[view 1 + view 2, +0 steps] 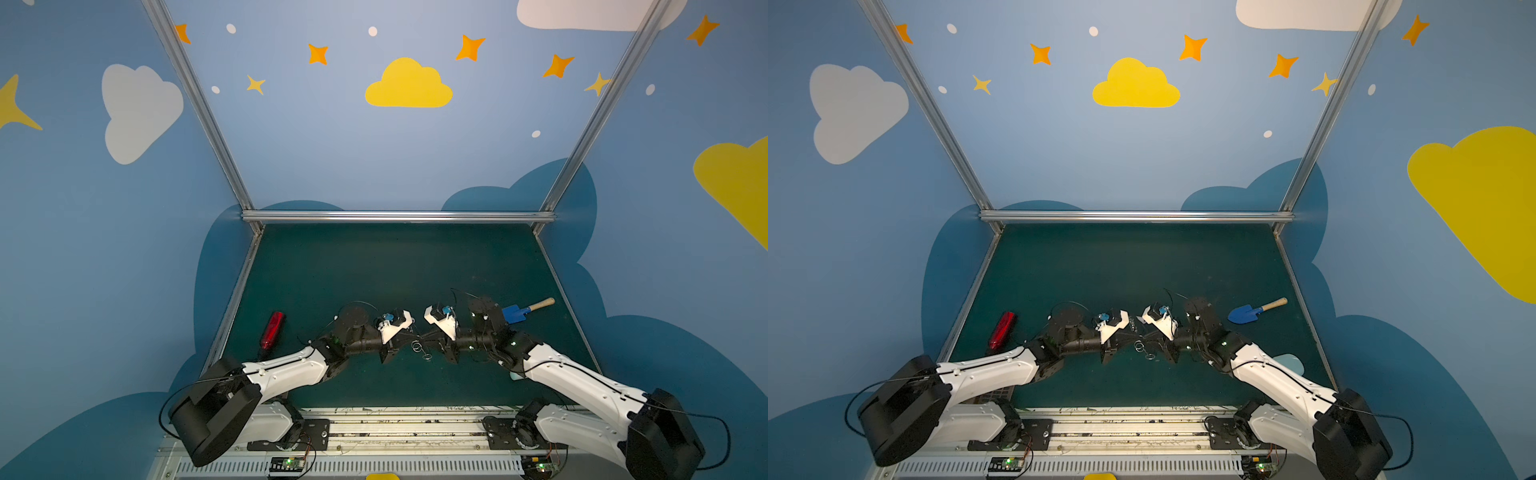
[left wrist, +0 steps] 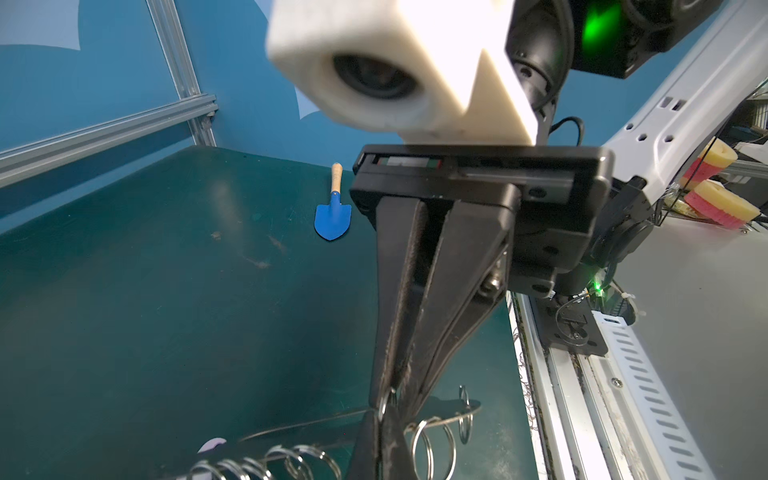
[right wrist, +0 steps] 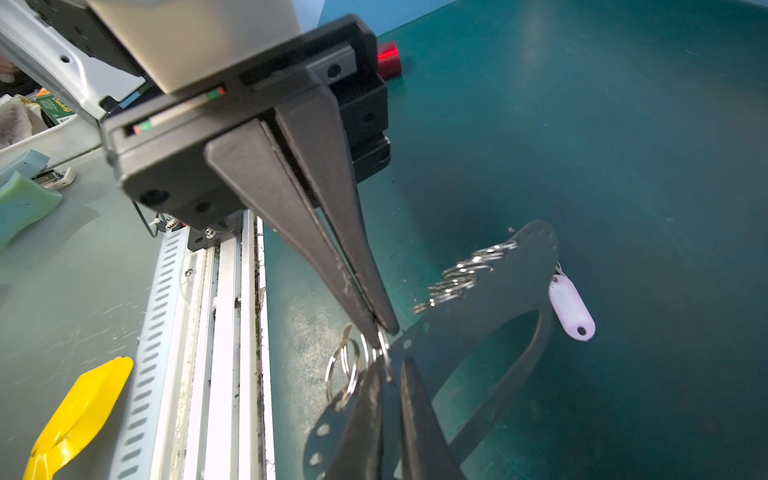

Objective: Put the keys on the keyring

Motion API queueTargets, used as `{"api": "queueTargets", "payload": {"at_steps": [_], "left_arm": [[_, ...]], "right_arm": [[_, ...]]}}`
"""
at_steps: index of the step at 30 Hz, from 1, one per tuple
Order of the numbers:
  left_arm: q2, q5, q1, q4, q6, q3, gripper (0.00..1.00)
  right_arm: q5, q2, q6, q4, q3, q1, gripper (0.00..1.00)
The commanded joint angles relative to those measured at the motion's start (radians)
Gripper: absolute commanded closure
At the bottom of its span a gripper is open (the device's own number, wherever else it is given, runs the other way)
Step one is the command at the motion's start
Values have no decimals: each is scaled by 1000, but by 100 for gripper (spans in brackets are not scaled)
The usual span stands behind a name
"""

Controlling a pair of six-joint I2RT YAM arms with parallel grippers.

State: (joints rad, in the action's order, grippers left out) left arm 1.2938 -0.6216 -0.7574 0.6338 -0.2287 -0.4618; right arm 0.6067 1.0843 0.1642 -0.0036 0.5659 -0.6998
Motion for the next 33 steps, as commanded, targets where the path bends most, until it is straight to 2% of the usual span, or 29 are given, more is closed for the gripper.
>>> {"api": "queueTargets", "payload": {"at_steps": [1, 4, 10, 15, 18, 24, 33], "left_arm": [[-15, -7, 3, 48, 3, -38, 96], [-16, -6, 2, 49, 5, -37, 96], [-22, 12, 1, 25, -9, -40, 95], [-61, 42, 2, -135, -104, -68, 76], [-97, 85, 6, -190, -143, -71, 73], [-148, 105, 27, -232, -136, -48, 72], [-132, 124, 27, -252, -136, -77, 71]], "right_arm": [[39, 2, -2, 15, 12, -1, 94], [38, -7, 7, 19, 14, -1, 100], [20, -15, 54, -38, 34, -1, 100], [10, -31, 266, -85, 50, -1, 100], [-42, -45, 330, -122, 68, -2, 100], [-116, -76, 478, -82, 47, -11, 100], [-271, -75, 660, -70, 49, -66, 100]]}}
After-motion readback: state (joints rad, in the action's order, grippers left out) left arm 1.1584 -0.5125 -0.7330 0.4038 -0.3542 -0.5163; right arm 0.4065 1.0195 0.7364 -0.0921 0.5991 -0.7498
